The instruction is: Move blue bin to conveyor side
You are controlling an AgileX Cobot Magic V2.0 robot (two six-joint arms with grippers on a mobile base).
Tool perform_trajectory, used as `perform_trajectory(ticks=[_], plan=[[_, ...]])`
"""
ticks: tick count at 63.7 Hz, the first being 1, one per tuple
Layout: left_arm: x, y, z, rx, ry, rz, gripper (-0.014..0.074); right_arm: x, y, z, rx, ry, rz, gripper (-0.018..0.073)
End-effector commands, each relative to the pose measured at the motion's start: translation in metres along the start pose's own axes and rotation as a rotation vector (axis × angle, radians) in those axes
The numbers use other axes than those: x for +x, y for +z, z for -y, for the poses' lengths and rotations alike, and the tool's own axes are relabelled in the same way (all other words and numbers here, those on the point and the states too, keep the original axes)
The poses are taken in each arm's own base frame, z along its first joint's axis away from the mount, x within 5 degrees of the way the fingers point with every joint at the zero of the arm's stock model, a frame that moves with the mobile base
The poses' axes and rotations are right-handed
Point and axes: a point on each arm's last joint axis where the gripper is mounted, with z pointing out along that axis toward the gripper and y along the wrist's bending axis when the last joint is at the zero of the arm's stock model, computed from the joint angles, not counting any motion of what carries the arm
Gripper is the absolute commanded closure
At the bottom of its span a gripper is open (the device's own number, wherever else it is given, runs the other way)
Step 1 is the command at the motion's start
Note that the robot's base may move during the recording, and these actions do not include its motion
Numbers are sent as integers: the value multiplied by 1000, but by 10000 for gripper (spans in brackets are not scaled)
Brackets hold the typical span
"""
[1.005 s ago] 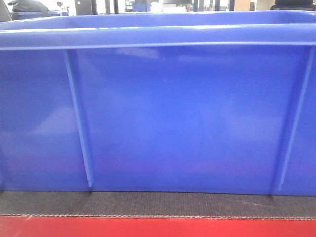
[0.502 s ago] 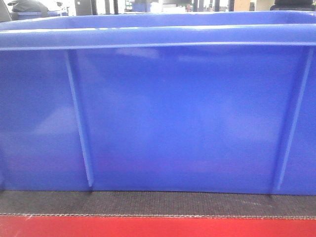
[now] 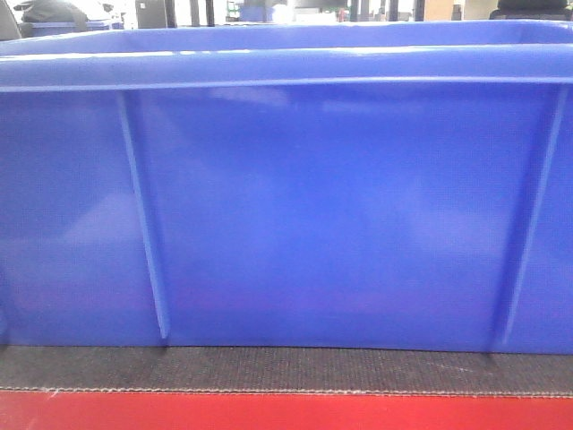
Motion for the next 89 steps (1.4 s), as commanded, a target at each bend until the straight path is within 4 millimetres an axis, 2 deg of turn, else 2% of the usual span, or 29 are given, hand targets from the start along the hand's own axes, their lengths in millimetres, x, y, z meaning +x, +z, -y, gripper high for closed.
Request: perform_trajectory(ticks=[1,17,25,39,80,89], plan=[[9,-11,-1,21,-15,104,604,11,-14,2,9,-18,72,640],[51,-33,-7,49,-14,219,604,58,-33,4,9,-18,104,638],[64,-41,-10,52,-15,236,604,71,-39,5,8,-18,127,638],[64,-53,-10,62,-16,295,604,73,-44,5,8,-17,139,638],[64,-53,-10,62,-16,295,604,73,-44,5,8,-17,140,638],[64,-53,-10,62,-16,295,604,87,-34,4,-11,13,97,638]])
